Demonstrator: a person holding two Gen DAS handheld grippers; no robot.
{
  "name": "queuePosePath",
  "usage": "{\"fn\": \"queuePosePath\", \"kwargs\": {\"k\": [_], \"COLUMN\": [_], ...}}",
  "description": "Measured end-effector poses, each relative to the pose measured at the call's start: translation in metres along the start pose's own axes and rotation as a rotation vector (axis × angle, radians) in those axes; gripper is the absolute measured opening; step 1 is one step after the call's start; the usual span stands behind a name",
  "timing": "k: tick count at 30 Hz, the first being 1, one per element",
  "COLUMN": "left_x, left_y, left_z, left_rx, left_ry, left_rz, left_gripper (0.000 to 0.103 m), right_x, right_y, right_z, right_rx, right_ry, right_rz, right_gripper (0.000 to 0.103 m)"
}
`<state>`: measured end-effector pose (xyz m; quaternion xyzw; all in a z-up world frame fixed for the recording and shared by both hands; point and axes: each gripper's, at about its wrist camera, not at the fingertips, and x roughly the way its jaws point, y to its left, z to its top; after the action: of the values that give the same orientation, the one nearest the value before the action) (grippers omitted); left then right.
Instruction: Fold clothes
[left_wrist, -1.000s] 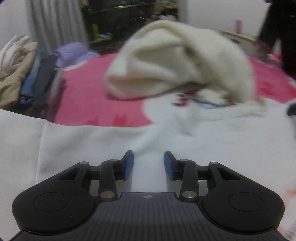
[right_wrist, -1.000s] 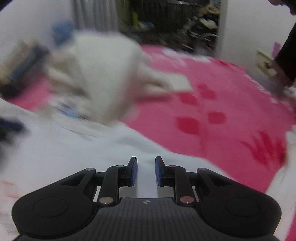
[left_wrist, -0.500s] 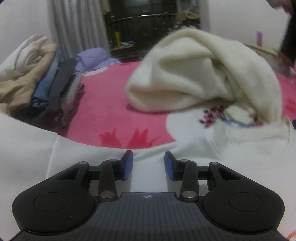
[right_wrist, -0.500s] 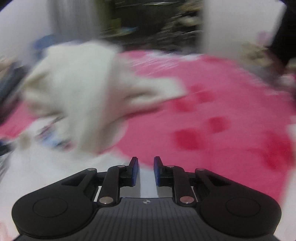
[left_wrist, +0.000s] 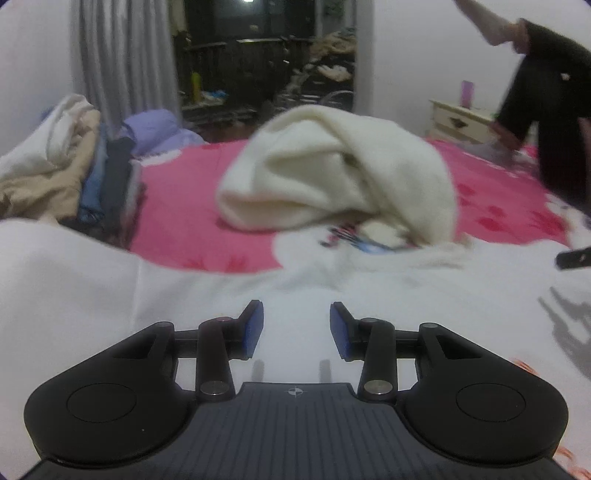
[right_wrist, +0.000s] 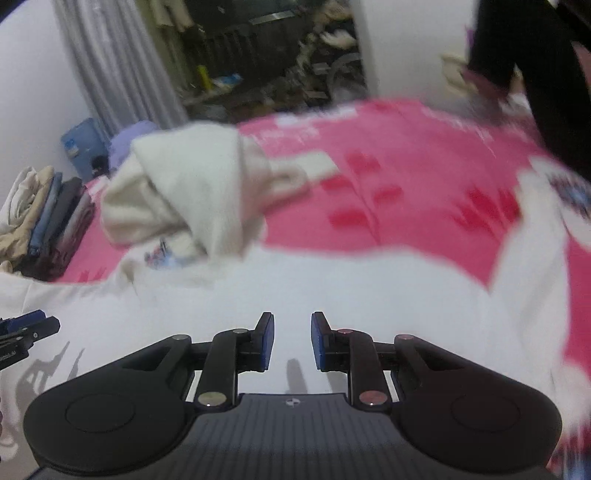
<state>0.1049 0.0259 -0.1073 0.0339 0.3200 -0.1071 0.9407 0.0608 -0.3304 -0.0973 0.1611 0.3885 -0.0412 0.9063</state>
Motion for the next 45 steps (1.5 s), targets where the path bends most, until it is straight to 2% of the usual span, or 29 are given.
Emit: {"fn": "queuePosePath", "kwargs": {"k": [3,6,11,12,14,15,18,21,27,30,31,32,33,34,35,37,40,45], "left_x": [-0.015,-0.023,-0.026,-0.027,-0.026,-0.025,-0.023,-0.021,-0.013,-0.01,-0.008,-0.007,-0.005,-0.003,-0.002,-0.001,-0.003,-0.008], "left_y": [-0.011,-0.027,-0.047,-0.05,-0.053,-0.055,-0.062,-0.068,-0.077,-0.08,-0.081,-0.083,-0.084,-0.084,-0.084,-0.084,-0.083,-0.082], "left_z": [-0.012,-0.022,-0.03,-0.031,-0.034,-0.036,-0.041,-0.045,-0.048,-0.048,-0.049,-0.05,-0.05,-0.052,-0.052,-0.054,-0.055,-0.054], "left_rx": [0.015,0.07,0.127,0.132,0.135,0.141,0.168,0.199,0.199,0.199,0.203,0.206,0.209,0.209,0.206,0.202,0.203,0.204], "left_ry": [0.008,0.019,0.053,0.057,0.074,0.083,0.101,0.101,0.098,0.096,0.096,0.096,0.097,0.099,0.101,0.099,0.094,0.089], "left_rz": [-0.082,-0.132,-0.182,-0.187,-0.198,-0.202,-0.217,-0.233,-0.295,-0.323,-0.327,-0.332,-0.333,-0.331,-0.331,-0.331,-0.33,-0.322], "left_gripper": [0.04,0.04,0.04,0.041,0.041,0.041,0.041,0.041,0.041,0.041,0.041,0.041,0.041,0.041,0.041,0.041,0.041,0.041], "right_x": [-0.019,-0.043,-0.066,-0.062,-0.052,-0.046,-0.024,0.002,0.041,0.053,0.056,0.059,0.06,0.058,0.054,0.038,-0.003,-0.091], "right_y": [-0.015,-0.031,-0.075,-0.086,-0.11,-0.122,-0.159,-0.184,-0.207,-0.214,-0.212,-0.21,-0.208,-0.206,-0.204,-0.199,-0.172,-0.099], "right_z": [-0.021,-0.019,0.031,0.043,0.067,0.077,0.092,0.094,0.092,0.093,0.092,0.092,0.091,0.09,0.09,0.091,0.089,0.071], "right_rx": [0.049,0.083,0.156,0.173,0.207,0.238,0.382,0.47,0.479,0.456,0.42,0.383,0.353,0.331,0.324,0.336,0.264,0.056], "right_ry": [0.051,0.01,-0.118,-0.112,-0.1,-0.09,-0.044,-0.001,0.039,0.06,0.067,0.075,0.076,0.068,0.053,-0.005,-0.118,-0.246], "right_rz": [-0.044,-0.112,-0.281,-0.308,-0.361,-0.378,-0.392,-0.381,-0.398,-0.377,-0.38,-0.382,-0.386,-0.395,-0.397,-0.389,-0.328,-0.204], "right_gripper": [0.024,0.027,0.043,0.044,0.055,0.055,0.058,0.06,0.061,0.061,0.058,0.049,0.028,0.016,0.01,0.009,0.009,0.009]}}
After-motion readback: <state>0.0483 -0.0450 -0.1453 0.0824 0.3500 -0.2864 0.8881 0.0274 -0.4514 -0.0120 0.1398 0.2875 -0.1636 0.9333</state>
